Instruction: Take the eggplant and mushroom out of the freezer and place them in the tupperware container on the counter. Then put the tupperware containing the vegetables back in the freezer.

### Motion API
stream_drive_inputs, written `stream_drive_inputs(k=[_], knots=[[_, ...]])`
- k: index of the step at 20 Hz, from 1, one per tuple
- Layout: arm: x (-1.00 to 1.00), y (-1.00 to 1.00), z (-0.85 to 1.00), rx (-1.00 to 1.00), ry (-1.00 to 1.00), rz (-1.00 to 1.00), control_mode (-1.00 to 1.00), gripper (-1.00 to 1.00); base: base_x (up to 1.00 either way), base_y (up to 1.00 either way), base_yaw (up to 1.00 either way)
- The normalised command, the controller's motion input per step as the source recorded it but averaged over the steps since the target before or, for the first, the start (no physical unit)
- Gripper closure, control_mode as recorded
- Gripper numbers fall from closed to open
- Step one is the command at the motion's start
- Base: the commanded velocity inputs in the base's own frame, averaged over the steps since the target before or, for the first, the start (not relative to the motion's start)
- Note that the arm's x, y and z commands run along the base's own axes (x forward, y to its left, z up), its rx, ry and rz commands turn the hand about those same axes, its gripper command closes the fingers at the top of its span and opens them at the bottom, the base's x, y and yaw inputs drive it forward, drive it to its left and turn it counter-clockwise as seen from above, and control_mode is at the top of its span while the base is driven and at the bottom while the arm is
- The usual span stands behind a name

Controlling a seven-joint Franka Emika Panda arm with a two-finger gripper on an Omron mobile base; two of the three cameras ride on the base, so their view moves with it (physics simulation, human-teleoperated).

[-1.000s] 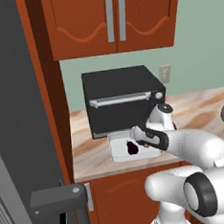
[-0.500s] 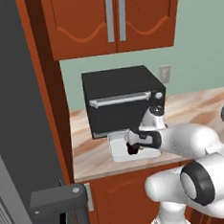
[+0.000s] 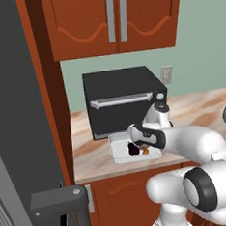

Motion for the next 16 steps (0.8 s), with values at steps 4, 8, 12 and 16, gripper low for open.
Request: stream_drive_inputs(k=[4, 8, 12, 16], knots=[[-0.07, -0.35, 0.79, 0.00, -0.12, -0.05, -1.00, -1.00, 0.00, 0.00, 0.00], [-0.03, -0.36, 0.44, -0.01, -0.01, -0.07, -1.00, -1.00, 0.00, 0.00, 0.00], [0.00, -0.48, 0.06, -0.06, 0.05, -0.08, -1.00, -1.00, 0.00, 0.00, 0.00], [0.00, -0.41, -0.06, -0.08, 0.06, -0.05, -1.00, -1.00, 0.00, 0.00, 0.00]])
